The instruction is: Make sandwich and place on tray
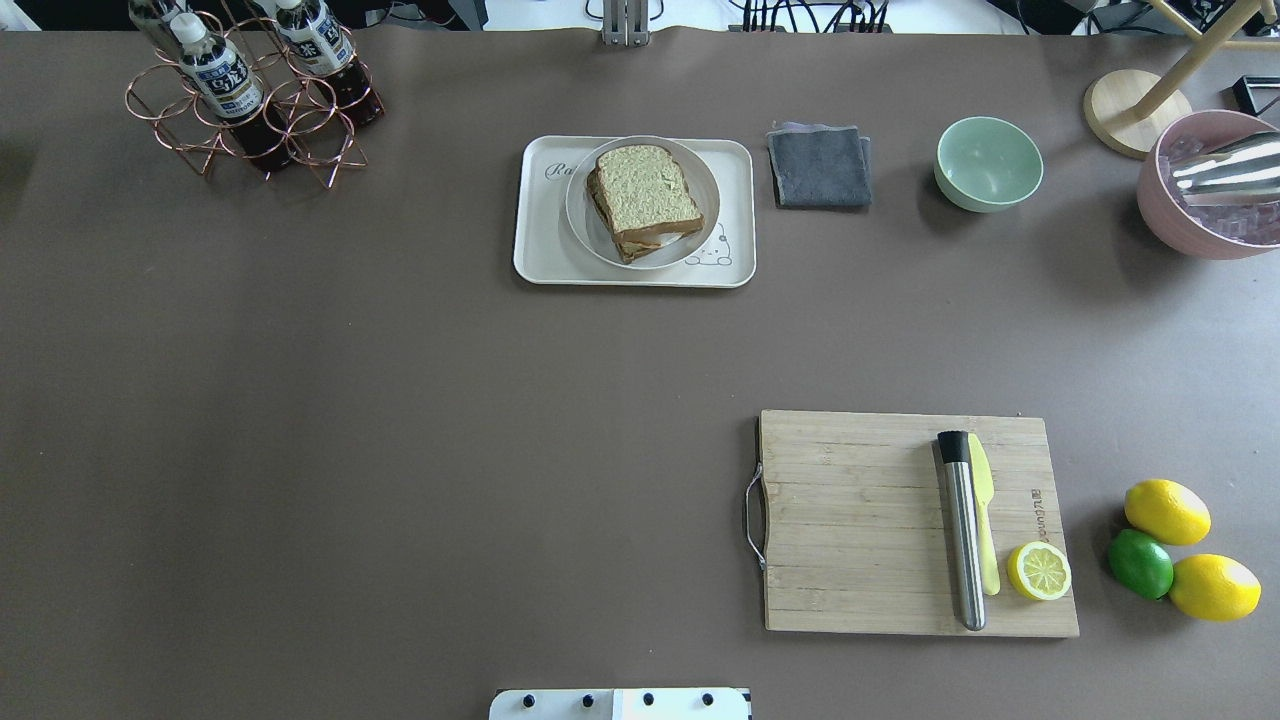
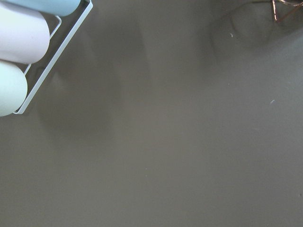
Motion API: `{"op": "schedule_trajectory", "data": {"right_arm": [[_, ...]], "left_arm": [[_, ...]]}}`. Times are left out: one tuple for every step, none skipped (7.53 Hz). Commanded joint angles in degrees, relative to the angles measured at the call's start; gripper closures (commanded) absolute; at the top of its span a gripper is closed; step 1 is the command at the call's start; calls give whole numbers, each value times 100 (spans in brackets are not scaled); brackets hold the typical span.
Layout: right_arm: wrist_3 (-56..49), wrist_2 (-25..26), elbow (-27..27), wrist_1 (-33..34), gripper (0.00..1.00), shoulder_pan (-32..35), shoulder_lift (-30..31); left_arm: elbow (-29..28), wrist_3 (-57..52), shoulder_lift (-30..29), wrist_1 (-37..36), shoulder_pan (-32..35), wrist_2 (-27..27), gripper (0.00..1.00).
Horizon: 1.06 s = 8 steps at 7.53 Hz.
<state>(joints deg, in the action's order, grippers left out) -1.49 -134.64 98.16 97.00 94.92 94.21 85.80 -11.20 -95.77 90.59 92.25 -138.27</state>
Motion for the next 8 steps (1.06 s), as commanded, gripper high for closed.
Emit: {"op": "schedule_trajectory", "data": {"right_arm": [[26, -10, -42, -6, 1, -35, -43], [17, -53, -42, -15, 1, -35, -25], [26, -45, -42, -23, 1, -44, 10], [17, -27, -77, -41, 1, -44, 27], [26, -27, -95, -41, 1, -61, 28], [17, -19, -95, -41, 1, -79, 28], [17, -18, -86, -50, 1, -87, 19], [17, -18, -86, -50, 1, -96, 19]], "left_arm": [[15, -5, 190, 11, 48, -16, 2], [24, -5, 173, 11, 65, 1, 3], [33, -5, 138, 11, 74, 19, 2], [68, -5, 129, 3, 117, 19, 2], [120, -5, 129, 3, 144, 19, 3], [130, -5, 138, -6, 179, 19, 2], [130, -5, 138, -6, 179, 19, 2], [121, -5, 138, -6, 179, 28, 3]]}}
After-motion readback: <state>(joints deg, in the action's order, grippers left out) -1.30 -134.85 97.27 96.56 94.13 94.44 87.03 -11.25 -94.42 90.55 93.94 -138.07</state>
